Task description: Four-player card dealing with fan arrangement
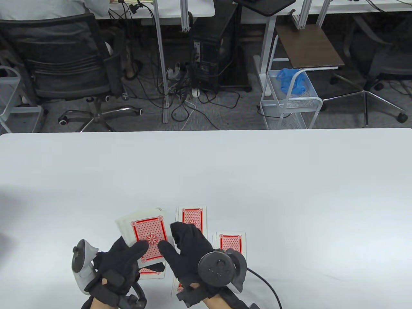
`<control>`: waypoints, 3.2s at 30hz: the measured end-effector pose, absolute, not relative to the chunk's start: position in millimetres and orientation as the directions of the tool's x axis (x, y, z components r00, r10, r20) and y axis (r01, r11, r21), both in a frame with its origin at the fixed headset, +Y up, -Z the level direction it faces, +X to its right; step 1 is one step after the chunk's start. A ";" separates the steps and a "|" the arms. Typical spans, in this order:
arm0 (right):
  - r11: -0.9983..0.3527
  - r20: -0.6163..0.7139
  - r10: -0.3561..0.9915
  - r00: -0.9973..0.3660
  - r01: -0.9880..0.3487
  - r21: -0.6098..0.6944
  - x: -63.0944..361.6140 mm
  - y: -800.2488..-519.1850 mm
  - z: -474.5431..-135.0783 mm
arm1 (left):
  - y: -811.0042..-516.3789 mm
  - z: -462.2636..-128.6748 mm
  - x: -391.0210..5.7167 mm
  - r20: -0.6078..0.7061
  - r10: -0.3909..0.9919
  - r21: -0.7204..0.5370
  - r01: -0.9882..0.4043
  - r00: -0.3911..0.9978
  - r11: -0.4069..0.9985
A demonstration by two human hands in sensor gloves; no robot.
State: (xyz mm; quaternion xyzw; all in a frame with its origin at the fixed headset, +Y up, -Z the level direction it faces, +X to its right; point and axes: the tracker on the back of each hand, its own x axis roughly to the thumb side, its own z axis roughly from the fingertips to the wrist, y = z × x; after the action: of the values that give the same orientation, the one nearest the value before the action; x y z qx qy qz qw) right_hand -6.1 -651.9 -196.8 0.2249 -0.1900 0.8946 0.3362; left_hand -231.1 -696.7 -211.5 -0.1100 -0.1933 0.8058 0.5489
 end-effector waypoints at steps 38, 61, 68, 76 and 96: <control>-0.474 0.152 0.872 -0.466 -0.880 0.021 52.2 -708.6 -258.6 | -706.4 -205.9 -275.9 0.013 0.970 -0.011 -0.970 -0.243 -0.243; -0.485 0.340 0.807 -0.483 -0.870 -0.083 -8.0 -677.4 -257.3 | -712.2 -208.1 -254.7 -0.058 0.980 -0.104 -0.975 -0.192 -0.198; -0.752 0.510 0.502 -0.699 -0.644 -0.142 2.9 -660.8 -208.6 | -704.2 -205.5 -225.5 -0.055 0.963 -0.278 -0.922 -0.263 -0.268; -0.689 0.537 0.478 -0.695 -0.676 -0.261 22.8 -667.1 -196.3 | -709.8 -203.0 -206.0 -0.051 0.980 -0.289 -0.937 -0.192 -0.198; -0.482 -0.022 0.876 -0.482 -0.876 0.016 132.9 -714.1 -241.5 | -714.2 -206.8 -248.1 -0.049 0.907 -0.133 -0.898 -0.417 -0.420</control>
State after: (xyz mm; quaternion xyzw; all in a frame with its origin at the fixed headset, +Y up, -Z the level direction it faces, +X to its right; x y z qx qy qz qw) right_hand 132.9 -714.1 -241.5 -0.0054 0.0124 0.8607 0.5089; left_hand -248.1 -714.2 -206.8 -0.0566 -0.0427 0.8408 0.5368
